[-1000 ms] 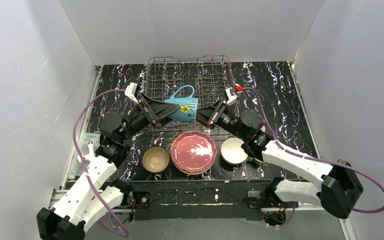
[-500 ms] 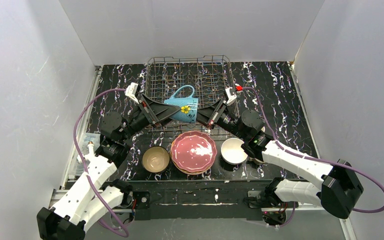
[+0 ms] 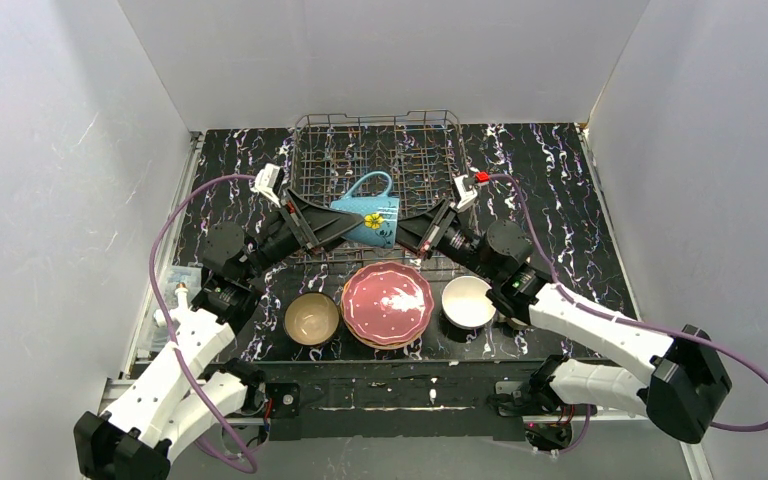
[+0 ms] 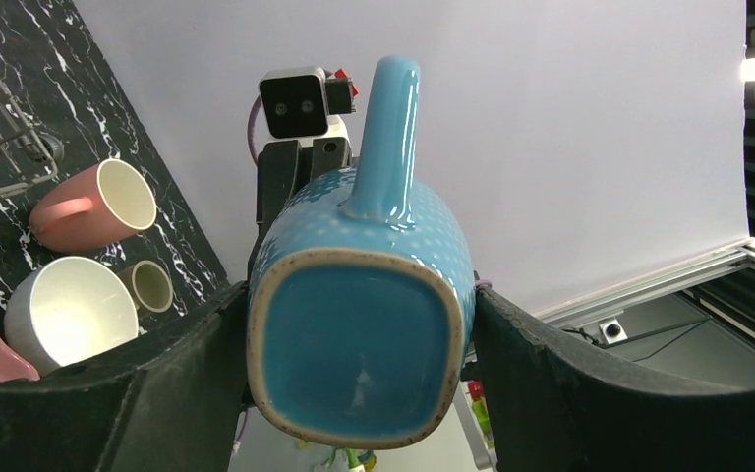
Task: Load the mixed dishes into the dish rack
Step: Pick up the cup at the center of the board, then turn the cup upside down in the dish rack.
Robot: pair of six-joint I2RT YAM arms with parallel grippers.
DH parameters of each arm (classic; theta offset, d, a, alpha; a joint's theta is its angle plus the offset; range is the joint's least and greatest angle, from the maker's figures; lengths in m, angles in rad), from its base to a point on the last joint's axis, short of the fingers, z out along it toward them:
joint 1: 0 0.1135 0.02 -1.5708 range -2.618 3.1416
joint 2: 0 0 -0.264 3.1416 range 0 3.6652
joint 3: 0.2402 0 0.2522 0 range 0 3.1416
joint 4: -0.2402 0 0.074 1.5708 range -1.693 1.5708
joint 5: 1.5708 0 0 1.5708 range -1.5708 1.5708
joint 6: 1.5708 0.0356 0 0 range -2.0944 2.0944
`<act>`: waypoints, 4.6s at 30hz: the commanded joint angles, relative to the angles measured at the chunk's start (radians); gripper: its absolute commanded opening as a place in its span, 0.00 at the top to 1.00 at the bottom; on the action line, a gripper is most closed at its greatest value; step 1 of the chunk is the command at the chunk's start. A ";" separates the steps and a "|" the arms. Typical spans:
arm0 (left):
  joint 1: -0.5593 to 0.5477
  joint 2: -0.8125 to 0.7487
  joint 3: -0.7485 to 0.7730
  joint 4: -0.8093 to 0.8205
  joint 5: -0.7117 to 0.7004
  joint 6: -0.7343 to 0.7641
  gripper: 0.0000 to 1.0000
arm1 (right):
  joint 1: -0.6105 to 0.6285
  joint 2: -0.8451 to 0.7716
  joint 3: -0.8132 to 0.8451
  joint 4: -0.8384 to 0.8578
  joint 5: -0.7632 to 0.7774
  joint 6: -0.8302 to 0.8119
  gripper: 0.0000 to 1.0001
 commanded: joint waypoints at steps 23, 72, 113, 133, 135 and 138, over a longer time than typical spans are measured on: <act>0.004 0.051 0.106 0.037 -0.048 0.094 1.00 | -0.013 -0.204 -0.063 -0.080 0.043 -0.043 0.49; 0.209 0.677 0.685 -0.544 -0.368 0.861 1.00 | -0.049 -0.349 0.297 -1.001 0.228 -0.864 0.44; 0.174 1.397 1.282 -0.648 -0.830 1.193 1.00 | -0.049 -0.304 0.273 -1.055 0.289 -1.002 0.41; 0.172 1.447 1.276 -0.660 -0.838 1.148 0.71 | -0.049 -0.262 0.264 -1.041 0.307 -0.999 0.26; 0.172 1.438 1.267 -0.659 -0.836 1.148 0.62 | -0.049 -0.259 0.267 -1.040 0.303 -0.998 0.25; 0.173 1.423 1.252 -0.658 -0.832 1.153 0.50 | -0.049 -0.257 0.270 -1.041 0.298 -0.993 0.24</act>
